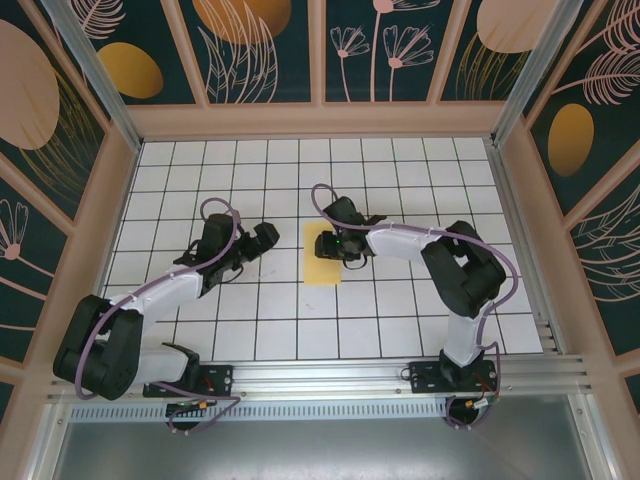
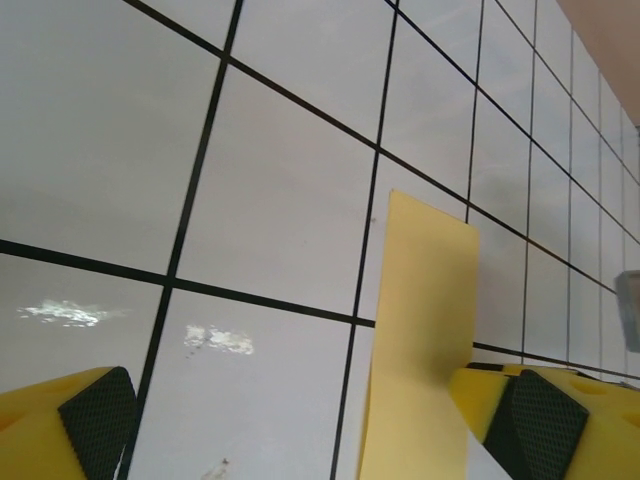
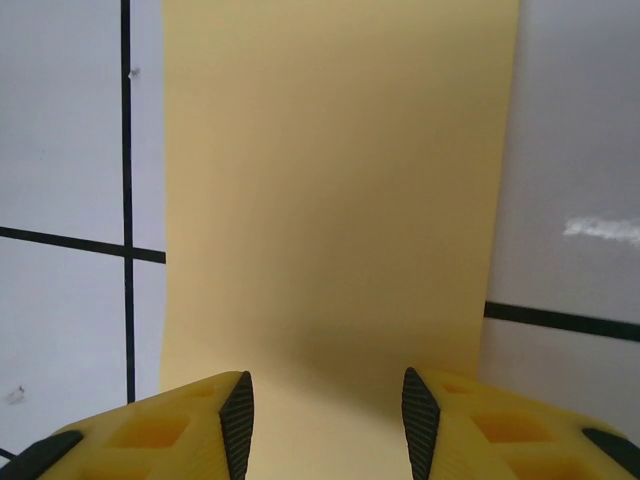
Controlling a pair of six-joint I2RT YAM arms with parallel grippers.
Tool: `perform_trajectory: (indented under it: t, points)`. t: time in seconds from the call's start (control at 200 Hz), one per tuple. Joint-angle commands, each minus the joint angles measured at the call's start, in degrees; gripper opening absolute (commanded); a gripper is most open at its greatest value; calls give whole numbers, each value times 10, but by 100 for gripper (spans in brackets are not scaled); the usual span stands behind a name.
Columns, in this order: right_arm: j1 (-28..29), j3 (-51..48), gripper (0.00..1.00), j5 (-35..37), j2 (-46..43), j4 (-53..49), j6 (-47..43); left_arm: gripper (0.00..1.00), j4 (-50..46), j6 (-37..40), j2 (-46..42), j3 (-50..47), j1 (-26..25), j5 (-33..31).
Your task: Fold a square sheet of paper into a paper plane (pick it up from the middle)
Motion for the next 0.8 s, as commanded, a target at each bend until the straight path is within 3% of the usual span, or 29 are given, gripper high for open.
perform_trajectory:
  t: [0.0, 0.485, 0.796]
  points:
    - [13, -10, 45, -35, -5, 2, 34, 99, 30, -11, -3, -21, 4, 28]
    - [20, 37, 43, -127, 96, 52, 104, 99, 101, -49, 28, -60, 0, 68]
    - [-7, 76, 41, -84, 39, 30, 49, 96, 99, -77, 10, -75, -32, 58]
